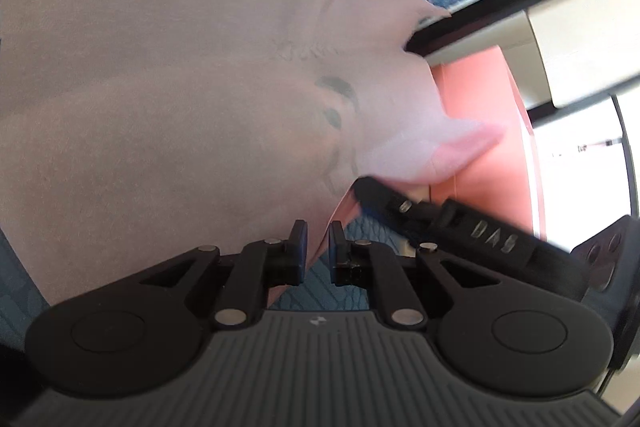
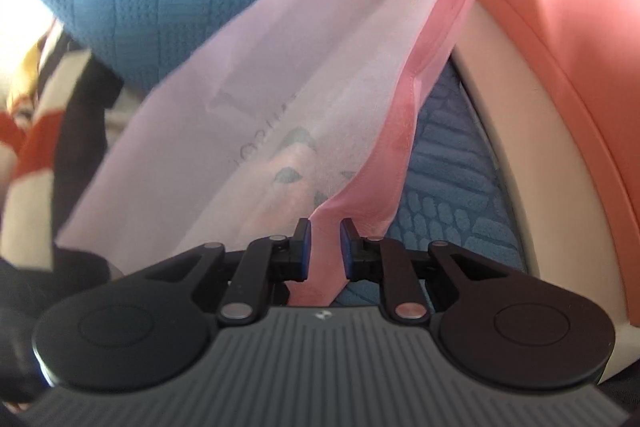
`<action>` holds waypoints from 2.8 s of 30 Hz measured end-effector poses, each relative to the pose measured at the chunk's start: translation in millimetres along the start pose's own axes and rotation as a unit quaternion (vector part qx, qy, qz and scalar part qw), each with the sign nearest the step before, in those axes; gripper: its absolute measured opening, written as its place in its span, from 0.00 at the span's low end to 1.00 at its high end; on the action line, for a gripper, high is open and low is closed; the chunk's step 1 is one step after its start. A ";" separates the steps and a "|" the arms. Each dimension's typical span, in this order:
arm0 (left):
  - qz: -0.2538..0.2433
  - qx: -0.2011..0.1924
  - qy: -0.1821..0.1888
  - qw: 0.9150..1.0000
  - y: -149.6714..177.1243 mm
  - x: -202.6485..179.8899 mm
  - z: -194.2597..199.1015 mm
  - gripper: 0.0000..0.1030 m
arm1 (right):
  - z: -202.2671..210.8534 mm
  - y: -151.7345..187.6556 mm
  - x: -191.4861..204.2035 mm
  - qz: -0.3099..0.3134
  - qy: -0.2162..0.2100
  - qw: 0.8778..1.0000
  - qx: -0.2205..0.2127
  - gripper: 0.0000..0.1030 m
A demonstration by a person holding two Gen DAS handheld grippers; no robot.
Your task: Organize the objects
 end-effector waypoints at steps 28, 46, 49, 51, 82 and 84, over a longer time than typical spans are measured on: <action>-0.227 -0.005 -0.110 0.968 25.7 -43.4 -8.3 0.11 | 47.1 -43.4 -29.6 -0.057 -0.018 0.990 -0.130 0.42; -0.259 0.018 -0.093 0.961 41.7 -48.4 9.1 0.11 | 8.5 -22.1 -38.6 0.044 0.161 0.986 -0.022 0.12; -0.215 0.034 -0.051 0.975 37.2 -42.0 11.4 0.11 | 10.2 -23.2 -39.2 0.053 0.168 0.984 -0.026 0.14; -0.171 0.045 -0.023 0.984 32.8 -34.4 9.4 0.11 | 12.4 -25.1 -41.2 0.048 0.166 0.985 -0.030 0.15; 0.024 0.028 -0.030 0.999 24.6 20.5 8.6 0.11 | 4.7 11.9 13.6 0.155 0.064 0.986 -0.024 0.25; 0.015 0.020 -0.028 0.999 21.4 16.7 10.5 0.11 | -1.1 13.0 11.2 0.150 0.067 0.986 -0.014 0.24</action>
Point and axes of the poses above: each gripper's, at about its wrist camera, not at the fingertips, and z roughly against the way its jaws point, x to its left, y to its underside, the point moved 5 cm from there along -z, roughly the way its jaws point, and after that the axes turned 2 degrees about z, right-handed, at the moved point
